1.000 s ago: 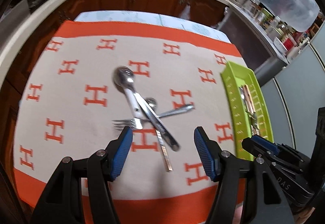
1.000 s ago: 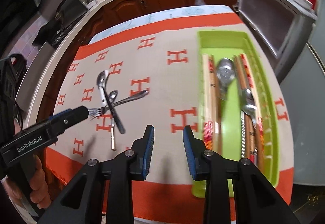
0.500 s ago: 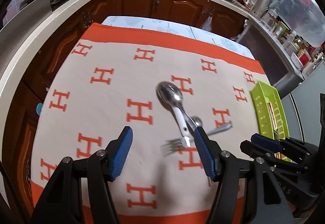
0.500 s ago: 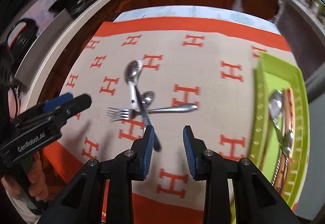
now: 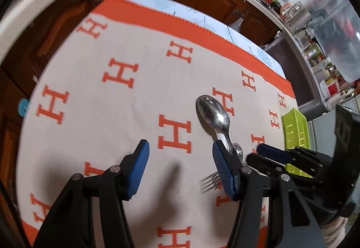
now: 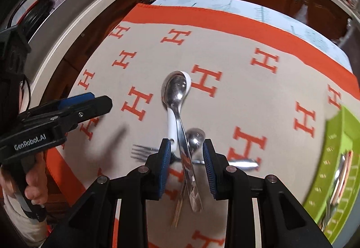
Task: Organize utensils
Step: 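Grasp a metal spoon with the right tool and lift it off the cloth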
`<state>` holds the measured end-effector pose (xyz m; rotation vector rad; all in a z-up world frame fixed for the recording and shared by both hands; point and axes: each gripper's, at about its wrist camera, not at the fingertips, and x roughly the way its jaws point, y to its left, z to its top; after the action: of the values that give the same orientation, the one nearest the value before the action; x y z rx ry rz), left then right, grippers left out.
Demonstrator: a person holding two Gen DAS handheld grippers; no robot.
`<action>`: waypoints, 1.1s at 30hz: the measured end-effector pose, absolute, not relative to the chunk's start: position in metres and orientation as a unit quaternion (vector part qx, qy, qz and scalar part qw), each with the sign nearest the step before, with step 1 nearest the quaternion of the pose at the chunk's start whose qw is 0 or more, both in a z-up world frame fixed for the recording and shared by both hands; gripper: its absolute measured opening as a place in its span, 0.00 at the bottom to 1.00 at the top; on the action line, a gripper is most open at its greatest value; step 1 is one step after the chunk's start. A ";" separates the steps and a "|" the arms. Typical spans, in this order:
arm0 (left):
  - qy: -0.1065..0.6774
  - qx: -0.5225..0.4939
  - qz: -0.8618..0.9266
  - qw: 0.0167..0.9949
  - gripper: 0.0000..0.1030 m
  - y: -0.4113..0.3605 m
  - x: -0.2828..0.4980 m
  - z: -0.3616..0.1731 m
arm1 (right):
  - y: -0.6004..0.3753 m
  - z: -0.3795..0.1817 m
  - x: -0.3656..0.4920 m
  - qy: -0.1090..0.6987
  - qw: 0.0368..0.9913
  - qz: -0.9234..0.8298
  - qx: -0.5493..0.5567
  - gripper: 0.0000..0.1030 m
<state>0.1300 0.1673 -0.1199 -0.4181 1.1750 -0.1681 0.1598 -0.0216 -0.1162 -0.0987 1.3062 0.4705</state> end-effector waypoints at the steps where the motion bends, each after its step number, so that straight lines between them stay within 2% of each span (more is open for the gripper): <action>1: 0.552 -0.201 -0.080 0.806 0.55 0.168 0.131 -0.124 | -0.019 -0.121 0.164 0.604 0.765 0.219 -0.048 0.29; 6: 0.559 -0.225 -0.095 0.792 0.55 0.167 0.133 -0.138 | -0.006 -0.145 0.173 0.611 0.754 0.235 -0.062 0.27; 12: 0.566 -0.229 -0.105 0.785 0.54 0.161 0.139 -0.144 | 0.000 -0.162 0.187 0.616 0.743 0.258 -0.042 0.14; 25: 0.577 -0.227 -0.112 0.776 0.54 0.149 0.144 -0.153 | 0.001 -0.152 0.178 0.582 0.771 0.252 -0.061 0.02; 33: 0.581 -0.227 -0.112 0.774 0.54 0.151 0.140 -0.153 | -0.001 -0.149 0.178 0.575 0.777 0.245 -0.074 0.02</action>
<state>0.1402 0.1514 -0.1532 -0.4919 1.2576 -0.2423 0.1781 -0.0011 -0.1490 -0.1595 1.2444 0.5292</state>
